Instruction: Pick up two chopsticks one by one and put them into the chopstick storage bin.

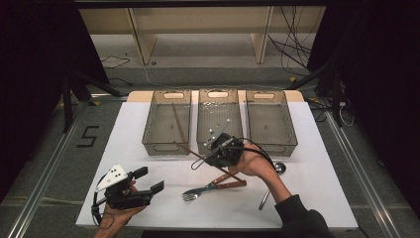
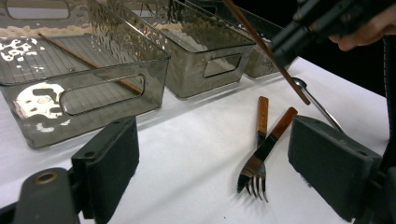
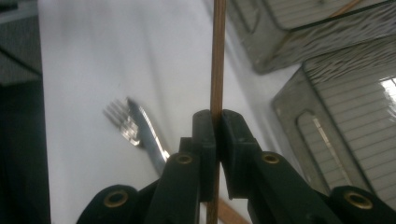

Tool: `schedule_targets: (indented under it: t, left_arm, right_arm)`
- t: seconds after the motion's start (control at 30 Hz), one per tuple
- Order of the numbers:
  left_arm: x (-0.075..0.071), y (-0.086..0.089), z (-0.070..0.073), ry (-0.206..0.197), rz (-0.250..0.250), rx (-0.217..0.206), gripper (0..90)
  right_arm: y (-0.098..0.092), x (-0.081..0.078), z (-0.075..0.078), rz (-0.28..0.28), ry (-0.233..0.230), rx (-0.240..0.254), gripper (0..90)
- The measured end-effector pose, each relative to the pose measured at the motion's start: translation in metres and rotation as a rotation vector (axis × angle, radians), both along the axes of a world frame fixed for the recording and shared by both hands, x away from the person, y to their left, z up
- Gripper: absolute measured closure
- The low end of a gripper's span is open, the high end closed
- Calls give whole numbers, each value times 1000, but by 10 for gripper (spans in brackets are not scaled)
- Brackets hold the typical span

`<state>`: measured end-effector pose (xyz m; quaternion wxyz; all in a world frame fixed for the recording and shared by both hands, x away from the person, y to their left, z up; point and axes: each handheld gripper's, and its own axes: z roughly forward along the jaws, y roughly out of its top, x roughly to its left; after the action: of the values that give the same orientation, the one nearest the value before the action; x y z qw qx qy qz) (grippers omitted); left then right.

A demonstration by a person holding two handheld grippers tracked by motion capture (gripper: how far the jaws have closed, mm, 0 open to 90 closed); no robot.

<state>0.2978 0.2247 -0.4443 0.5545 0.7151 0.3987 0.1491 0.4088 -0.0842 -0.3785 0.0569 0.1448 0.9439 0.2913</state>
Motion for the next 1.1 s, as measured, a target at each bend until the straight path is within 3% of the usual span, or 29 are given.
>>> schedule_targets:
  t: [0.37,0.53,0.83,1.1]
  left_arm:
    - [0,0,0,-2,-1,1,160]
    - [0,0,0,-2,-1,-1,159]
    - [0,0,1,-3,2,-6,160]
    - [0,0,1,-2,-1,-8,160]
  right_arm:
    - [7,22,19,-128,30,163,852]
    - [14,33,29,-182,33,260,852]
    - [29,51,41,-246,38,352,852]
    - [41,66,44,-301,36,399,851]
